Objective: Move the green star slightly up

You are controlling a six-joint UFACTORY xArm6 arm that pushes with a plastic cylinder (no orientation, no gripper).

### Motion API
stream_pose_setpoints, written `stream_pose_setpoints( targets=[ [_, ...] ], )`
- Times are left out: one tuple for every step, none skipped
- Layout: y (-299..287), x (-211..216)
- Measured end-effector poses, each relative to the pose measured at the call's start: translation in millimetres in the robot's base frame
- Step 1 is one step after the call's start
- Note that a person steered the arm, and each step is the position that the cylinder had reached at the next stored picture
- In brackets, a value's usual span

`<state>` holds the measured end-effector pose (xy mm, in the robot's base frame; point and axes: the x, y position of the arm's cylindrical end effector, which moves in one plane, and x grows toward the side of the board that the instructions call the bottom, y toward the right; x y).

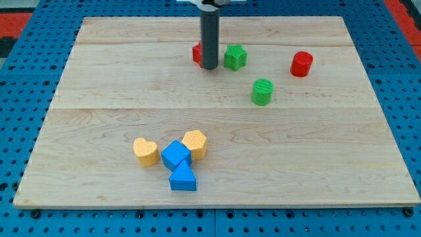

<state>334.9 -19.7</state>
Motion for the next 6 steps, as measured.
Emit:
stream_pose_setpoints(
  targets=[
    [-29,-35],
    [-31,-18],
    [-21,16],
    [6,27],
    [43,20],
    [76,7]
  ],
)
